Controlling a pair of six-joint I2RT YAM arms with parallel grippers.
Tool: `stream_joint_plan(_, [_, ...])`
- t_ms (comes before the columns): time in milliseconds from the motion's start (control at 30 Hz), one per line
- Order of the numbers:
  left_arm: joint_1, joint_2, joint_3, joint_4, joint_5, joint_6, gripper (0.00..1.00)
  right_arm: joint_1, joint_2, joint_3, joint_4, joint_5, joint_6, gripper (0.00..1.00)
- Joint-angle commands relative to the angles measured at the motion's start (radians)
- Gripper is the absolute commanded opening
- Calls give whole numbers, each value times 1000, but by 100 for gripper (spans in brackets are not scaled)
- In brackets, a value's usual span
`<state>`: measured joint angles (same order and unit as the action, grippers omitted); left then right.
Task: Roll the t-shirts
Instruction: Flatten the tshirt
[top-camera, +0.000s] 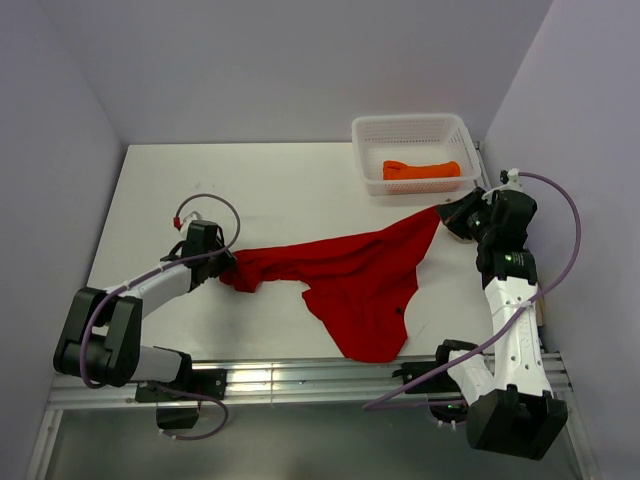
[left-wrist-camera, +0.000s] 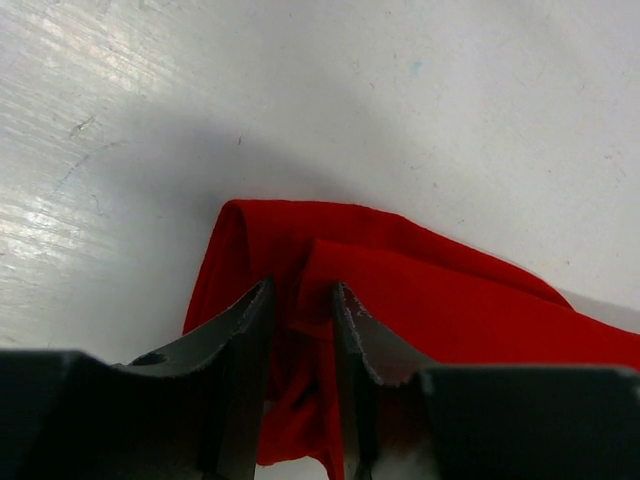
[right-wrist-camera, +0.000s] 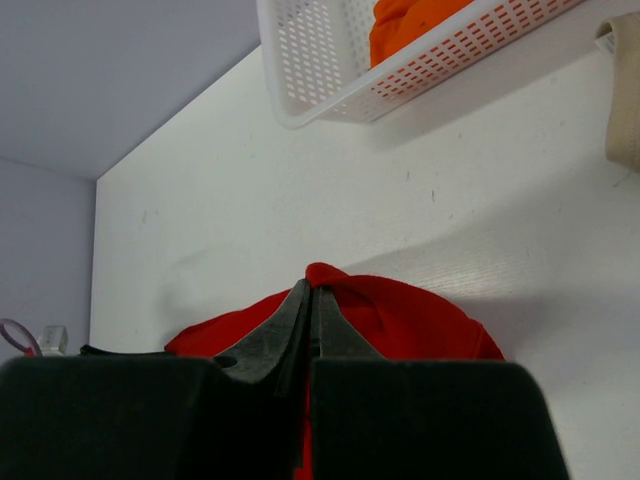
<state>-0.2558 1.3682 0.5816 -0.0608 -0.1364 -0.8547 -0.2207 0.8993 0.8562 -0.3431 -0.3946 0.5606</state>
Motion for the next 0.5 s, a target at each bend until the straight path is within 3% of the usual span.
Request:
stream_joint_plan(0, [3,-3,6,52,20,6,34,-6,-8,-9,56,-20,1,0])
stream_joint_plan(167, [3,6,11,87,40,0,33,-6,-11,-17,61,-18,4,0])
stream_joint_plan(267, [1,15,18,101,55,-10,25,-6,-13,-20,67,-21,9,0])
stream_joint_plan(367, [3,14,29,92,55,-12,3,-6,-16,-23,70,-26,13,0])
stream_joint_plan(467, [1,-14,47,44,20,-6,1,-6,-14,-19,67,-26,13,0])
